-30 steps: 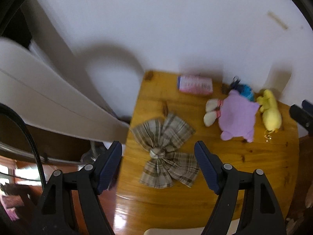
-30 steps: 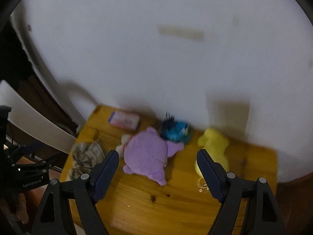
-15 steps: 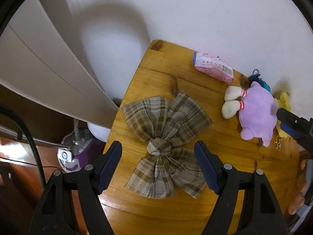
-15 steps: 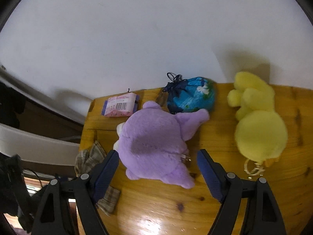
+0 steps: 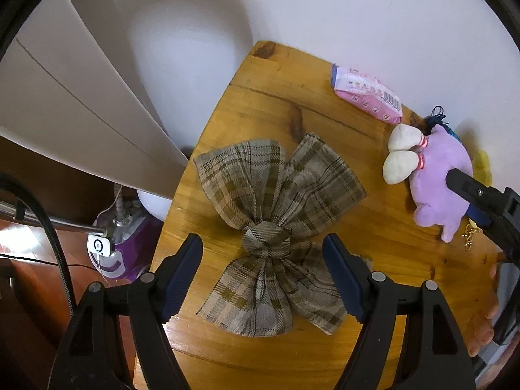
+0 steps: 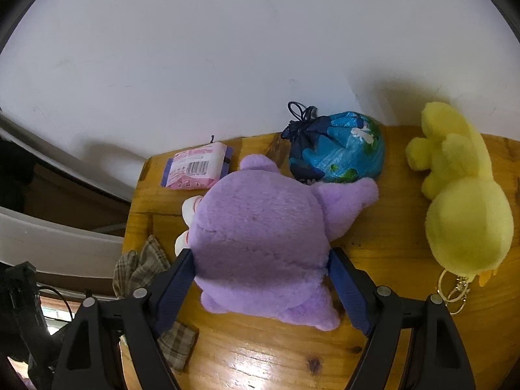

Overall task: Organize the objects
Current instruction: 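Grasp the plaid bow with the left tool while the right tool grasps the purple plush, then lift the plaid bow with the left tool while the right tool lifts the purple plush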

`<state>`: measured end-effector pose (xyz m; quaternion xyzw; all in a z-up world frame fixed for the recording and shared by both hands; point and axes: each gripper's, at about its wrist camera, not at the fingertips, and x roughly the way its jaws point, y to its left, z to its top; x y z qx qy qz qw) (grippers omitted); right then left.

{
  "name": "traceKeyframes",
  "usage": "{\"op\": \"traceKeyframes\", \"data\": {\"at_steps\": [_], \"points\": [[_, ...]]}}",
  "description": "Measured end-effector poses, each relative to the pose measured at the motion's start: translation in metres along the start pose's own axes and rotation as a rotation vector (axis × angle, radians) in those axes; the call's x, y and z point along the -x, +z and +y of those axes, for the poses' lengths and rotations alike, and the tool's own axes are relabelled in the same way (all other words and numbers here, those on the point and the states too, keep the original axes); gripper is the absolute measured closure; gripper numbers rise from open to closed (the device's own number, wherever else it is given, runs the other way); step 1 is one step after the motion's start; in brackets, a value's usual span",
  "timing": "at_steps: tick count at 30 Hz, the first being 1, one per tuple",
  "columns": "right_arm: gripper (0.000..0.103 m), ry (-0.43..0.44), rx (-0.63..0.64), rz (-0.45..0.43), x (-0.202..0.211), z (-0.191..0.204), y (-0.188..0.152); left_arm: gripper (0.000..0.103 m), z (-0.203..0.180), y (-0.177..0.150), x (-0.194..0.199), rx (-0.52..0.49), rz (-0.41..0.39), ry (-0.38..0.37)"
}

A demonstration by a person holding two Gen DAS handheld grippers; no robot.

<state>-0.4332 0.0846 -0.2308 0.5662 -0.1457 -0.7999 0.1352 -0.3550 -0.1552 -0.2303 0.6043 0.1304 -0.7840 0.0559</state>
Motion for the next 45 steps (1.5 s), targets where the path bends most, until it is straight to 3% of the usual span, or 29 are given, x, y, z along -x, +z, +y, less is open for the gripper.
{"op": "traceKeyframes", "data": {"at_steps": [7, 13, 17, 18, 20, 26, 29, 32, 38, 45], "points": [[0.021, 0.02, -0.021, 0.049, -0.014, -0.001, -0.005, 0.024, -0.005, -0.001, -0.006, -0.019, 0.024, 0.048], [0.035, -0.029, 0.006, 0.052, -0.006, 0.004, -0.009, 0.025, -0.007, -0.002, -0.01, -0.036, 0.041, 0.067], [0.037, -0.043, 0.032, 0.06, 0.008, 0.006, -0.019, 0.026, -0.013, -0.003, -0.009, -0.064, 0.036, 0.073], [0.038, -0.043, 0.038, 0.058, 0.011, 0.006, -0.021, 0.029, -0.014, -0.003, -0.008, -0.071, 0.035, 0.075], [0.038, -0.041, 0.059, 0.05, 0.022, 0.007, -0.027, 0.056, -0.014, -0.005, -0.01, -0.076, 0.048, 0.061], [0.038, 0.002, 0.098, 0.032, 0.059, 0.006, -0.049, 0.073, -0.016, -0.005, -0.009, -0.079, 0.031, 0.057], [0.039, 0.022, 0.124, 0.005, 0.085, 0.006, -0.062, 0.076, -0.015, -0.007, -0.006, -0.074, 0.016, 0.051], [0.039, 0.036, 0.149, -0.022, 0.106, 0.01, -0.077, 0.076, -0.016, -0.009, 0.003, -0.073, -0.019, 0.048], [0.039, 0.07, 0.171, -0.055, 0.148, 0.016, -0.11, 0.077, -0.022, -0.018, 0.039, -0.062, -0.075, -0.032], [0.039, 0.064, 0.233, -0.156, 0.228, 0.025, -0.149, 0.077, -0.056, -0.041, 0.129, -0.168, -0.157, -0.076]]}}
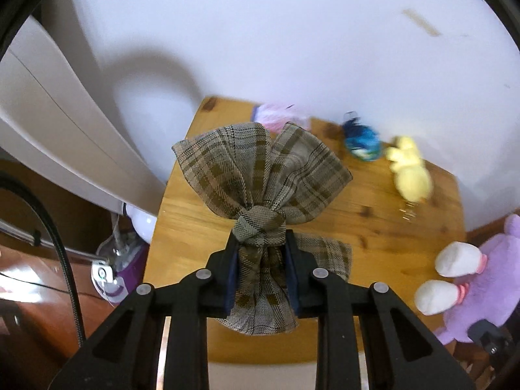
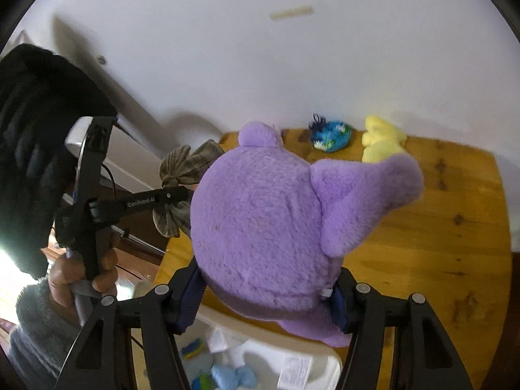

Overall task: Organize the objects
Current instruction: 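Lift the plaid bow with the left tool while the right tool lifts the purple plush, then carry the bow into the white tray with the left tool while the right tool carries the plush there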

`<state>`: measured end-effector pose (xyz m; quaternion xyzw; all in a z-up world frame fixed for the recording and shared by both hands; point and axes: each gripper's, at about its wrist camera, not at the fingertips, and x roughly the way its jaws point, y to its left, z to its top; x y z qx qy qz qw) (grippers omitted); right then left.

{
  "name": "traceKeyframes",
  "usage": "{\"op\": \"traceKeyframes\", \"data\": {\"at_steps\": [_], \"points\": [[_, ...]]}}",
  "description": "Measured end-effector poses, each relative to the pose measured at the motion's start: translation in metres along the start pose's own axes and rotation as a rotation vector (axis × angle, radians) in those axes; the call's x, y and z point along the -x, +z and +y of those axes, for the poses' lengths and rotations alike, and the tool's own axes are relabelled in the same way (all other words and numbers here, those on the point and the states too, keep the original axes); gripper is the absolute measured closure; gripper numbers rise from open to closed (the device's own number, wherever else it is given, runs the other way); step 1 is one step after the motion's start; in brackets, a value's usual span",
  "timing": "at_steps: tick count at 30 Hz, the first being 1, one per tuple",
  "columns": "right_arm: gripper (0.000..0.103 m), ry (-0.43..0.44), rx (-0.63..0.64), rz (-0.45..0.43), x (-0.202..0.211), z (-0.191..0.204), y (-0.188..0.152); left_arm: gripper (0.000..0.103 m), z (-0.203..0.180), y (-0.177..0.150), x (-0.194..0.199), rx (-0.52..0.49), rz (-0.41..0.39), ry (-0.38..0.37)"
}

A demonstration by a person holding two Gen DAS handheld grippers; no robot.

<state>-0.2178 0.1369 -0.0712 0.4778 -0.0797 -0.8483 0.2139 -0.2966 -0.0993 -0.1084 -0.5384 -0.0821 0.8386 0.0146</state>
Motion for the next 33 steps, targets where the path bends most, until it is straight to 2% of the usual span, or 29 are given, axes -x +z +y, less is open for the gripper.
{"op": "traceKeyframes", "data": {"at_steps": [7, 10, 13, 16, 21, 29, 33], "points": [[0.039, -0.077, 0.143, -0.105, 0.068, 0.038, -0.022, 0.077, -0.016, -0.026, 0.104, -0.092, -0.086, -0.026], [0.039, -0.083, 0.181, -0.14, 0.095, 0.053, -0.03, 0.076, -0.021, -0.042, 0.146, -0.127, -0.117, -0.02], [0.039, -0.082, 0.209, -0.182, 0.125, 0.069, -0.041, 0.076, -0.027, -0.061, 0.176, -0.159, -0.131, -0.028], [0.039, -0.096, 0.231, -0.208, 0.137, 0.08, -0.048, 0.076, -0.031, -0.082, 0.204, -0.195, -0.143, -0.021], [0.039, -0.109, 0.273, -0.232, 0.159, 0.098, -0.069, 0.076, -0.034, -0.119, 0.233, -0.23, -0.131, -0.041], [0.039, -0.09, 0.265, -0.264, 0.188, 0.102, -0.104, 0.076, -0.031, -0.161, 0.251, -0.277, -0.189, 0.043], [0.039, -0.082, 0.25, -0.262, 0.194, 0.101, -0.115, 0.076, -0.026, -0.175, 0.256, -0.28, -0.21, 0.047]]}}
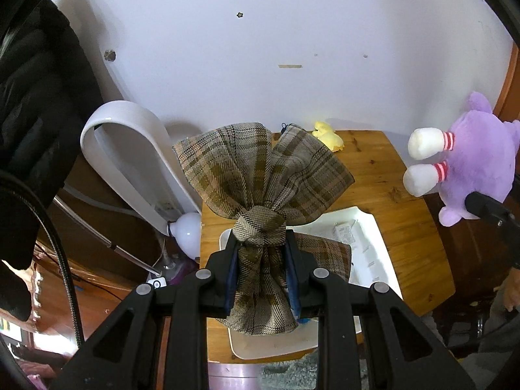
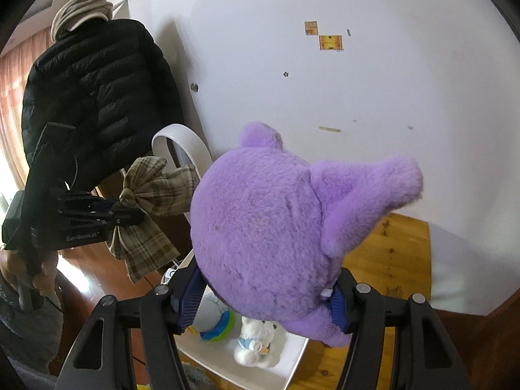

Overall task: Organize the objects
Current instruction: 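Carry the bow into the white tray with the left tool while the right tool carries the plush there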

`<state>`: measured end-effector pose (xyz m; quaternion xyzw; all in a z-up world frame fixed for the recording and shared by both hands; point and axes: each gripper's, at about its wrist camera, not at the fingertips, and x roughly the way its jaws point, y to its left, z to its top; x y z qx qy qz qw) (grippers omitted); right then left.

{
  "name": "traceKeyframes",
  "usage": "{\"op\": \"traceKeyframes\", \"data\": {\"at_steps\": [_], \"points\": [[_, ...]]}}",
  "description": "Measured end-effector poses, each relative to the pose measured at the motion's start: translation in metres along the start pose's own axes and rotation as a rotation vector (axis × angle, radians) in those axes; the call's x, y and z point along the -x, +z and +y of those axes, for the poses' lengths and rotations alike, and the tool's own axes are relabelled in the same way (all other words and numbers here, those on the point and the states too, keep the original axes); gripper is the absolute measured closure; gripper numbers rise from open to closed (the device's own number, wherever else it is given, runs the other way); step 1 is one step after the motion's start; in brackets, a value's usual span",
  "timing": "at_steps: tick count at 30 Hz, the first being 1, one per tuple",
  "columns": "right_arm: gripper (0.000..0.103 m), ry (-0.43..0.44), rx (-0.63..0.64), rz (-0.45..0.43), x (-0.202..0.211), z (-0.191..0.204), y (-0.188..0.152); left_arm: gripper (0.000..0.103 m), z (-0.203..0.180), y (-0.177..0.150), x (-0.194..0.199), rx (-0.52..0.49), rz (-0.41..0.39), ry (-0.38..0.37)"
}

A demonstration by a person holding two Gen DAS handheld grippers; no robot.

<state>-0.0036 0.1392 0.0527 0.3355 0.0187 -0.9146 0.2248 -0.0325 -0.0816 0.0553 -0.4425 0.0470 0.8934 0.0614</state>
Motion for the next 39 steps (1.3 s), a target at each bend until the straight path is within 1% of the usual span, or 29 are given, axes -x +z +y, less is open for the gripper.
{"op": "traceKeyframes", "data": {"at_steps": [4, 8, 11, 14, 18, 20, 22, 24, 26, 28, 30, 34, 37, 39], "points": [[0.039, -0.017, 0.003, 0.001, 0.011, 0.004, -0.01, 0.076, -0.001, -0.011, 0.001, -0.015, 0.001, 0.006], [0.039, -0.023, 0.0, 0.011, 0.009, 0.008, -0.017, 0.076, -0.004, -0.019, -0.004, -0.034, 0.004, 0.011], [0.039, -0.026, 0.001, 0.021, 0.004, 0.014, -0.025, 0.076, -0.006, -0.023, -0.011, -0.044, 0.006, 0.021], [0.038, -0.024, 0.003, 0.053, -0.004, 0.02, -0.032, 0.076, -0.009, -0.03, -0.018, -0.057, 0.007, 0.045], [0.038, -0.014, 0.005, 0.096, -0.018, 0.031, -0.042, 0.076, -0.01, -0.036, -0.03, -0.057, 0.032, 0.029], [0.037, -0.018, 0.011, 0.108, -0.024, 0.037, -0.047, 0.076, -0.011, -0.039, -0.036, -0.056, 0.038, 0.032], [0.037, -0.022, 0.021, 0.125, -0.031, 0.042, -0.053, 0.076, -0.013, -0.041, -0.043, -0.064, 0.029, 0.06], [0.037, -0.016, 0.026, 0.147, -0.039, 0.045, -0.06, 0.074, -0.015, -0.044, -0.049, -0.077, -0.003, 0.107], [0.037, -0.013, 0.026, 0.182, -0.05, 0.049, -0.068, 0.074, -0.014, -0.046, -0.058, -0.053, -0.021, 0.124], [0.037, -0.009, 0.019, 0.223, -0.062, 0.051, -0.075, 0.074, -0.012, -0.048, -0.067, -0.009, -0.02, 0.116], [0.036, -0.008, 0.016, 0.255, -0.071, 0.053, -0.079, 0.073, -0.014, -0.05, -0.078, 0.01, -0.011, 0.109], [0.031, -0.01, 0.031, 0.301, -0.084, 0.058, -0.085, 0.072, -0.021, -0.052, -0.094, -0.013, 0.025, 0.116], [0.03, -0.001, 0.032, 0.327, -0.092, 0.058, -0.088, 0.07, -0.022, -0.052, -0.099, -0.013, 0.042, 0.099], [0.03, 0.001, 0.034, 0.34, -0.097, 0.059, -0.089, 0.063, -0.019, -0.05, -0.098, 0.003, 0.038, 0.074]]}}
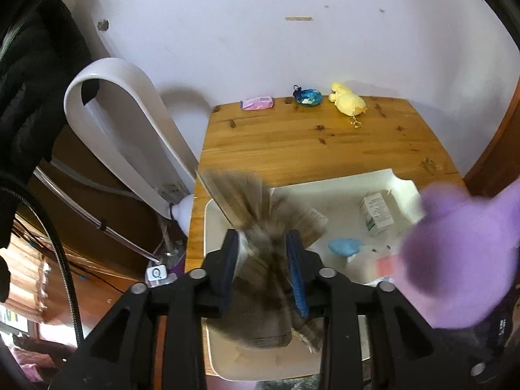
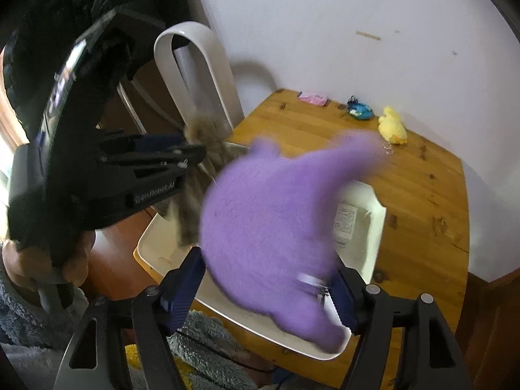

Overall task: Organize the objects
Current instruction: 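Carry the bow into the white tray with the left tool while the right tool carries the plush there, then open both tools to release bow and plush, then withdraw from the tray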

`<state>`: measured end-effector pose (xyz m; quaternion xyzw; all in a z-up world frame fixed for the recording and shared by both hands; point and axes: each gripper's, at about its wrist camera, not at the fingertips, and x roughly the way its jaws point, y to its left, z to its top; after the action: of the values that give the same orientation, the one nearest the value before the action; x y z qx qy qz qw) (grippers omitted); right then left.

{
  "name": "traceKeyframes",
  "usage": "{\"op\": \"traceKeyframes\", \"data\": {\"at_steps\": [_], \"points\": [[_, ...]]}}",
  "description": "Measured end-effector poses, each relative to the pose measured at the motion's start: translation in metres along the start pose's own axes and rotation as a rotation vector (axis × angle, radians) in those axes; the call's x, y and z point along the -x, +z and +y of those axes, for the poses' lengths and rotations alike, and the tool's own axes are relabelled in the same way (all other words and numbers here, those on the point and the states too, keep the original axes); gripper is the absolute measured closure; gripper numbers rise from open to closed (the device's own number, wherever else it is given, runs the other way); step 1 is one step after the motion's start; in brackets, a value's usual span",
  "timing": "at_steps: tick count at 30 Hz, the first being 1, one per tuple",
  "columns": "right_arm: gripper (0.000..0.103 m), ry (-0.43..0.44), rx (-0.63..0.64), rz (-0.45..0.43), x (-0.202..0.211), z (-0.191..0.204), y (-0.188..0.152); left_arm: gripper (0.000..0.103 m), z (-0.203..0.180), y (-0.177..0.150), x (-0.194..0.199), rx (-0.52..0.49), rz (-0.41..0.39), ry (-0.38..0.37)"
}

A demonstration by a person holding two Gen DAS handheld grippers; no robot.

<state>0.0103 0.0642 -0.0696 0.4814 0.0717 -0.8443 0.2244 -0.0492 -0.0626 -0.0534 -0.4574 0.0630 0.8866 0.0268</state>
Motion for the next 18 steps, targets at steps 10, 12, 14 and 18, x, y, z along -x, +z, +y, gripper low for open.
{"op": "traceKeyframes", "data": {"at_steps": [10, 12, 14, 18], "points": [[0.028, 0.023, -0.007, 0.009, -0.001, -0.001, -0.006, 0.031, 0.004, 0.005, 0.004, 0.048, -0.034, -0.016], [0.029, 0.029, -0.009, 0.007, 0.0, -0.001, -0.008, 0.03, 0.002, 0.006, 0.003, 0.04, -0.031, -0.02], [0.029, 0.03, -0.01, 0.004, -0.002, -0.002, -0.008, 0.03, -0.003, 0.006, 0.004, 0.025, -0.034, -0.024], [0.029, 0.036, -0.03, 0.0, -0.001, -0.008, -0.008, 0.03, -0.009, 0.007, 0.011, -0.001, -0.051, -0.024]]}}
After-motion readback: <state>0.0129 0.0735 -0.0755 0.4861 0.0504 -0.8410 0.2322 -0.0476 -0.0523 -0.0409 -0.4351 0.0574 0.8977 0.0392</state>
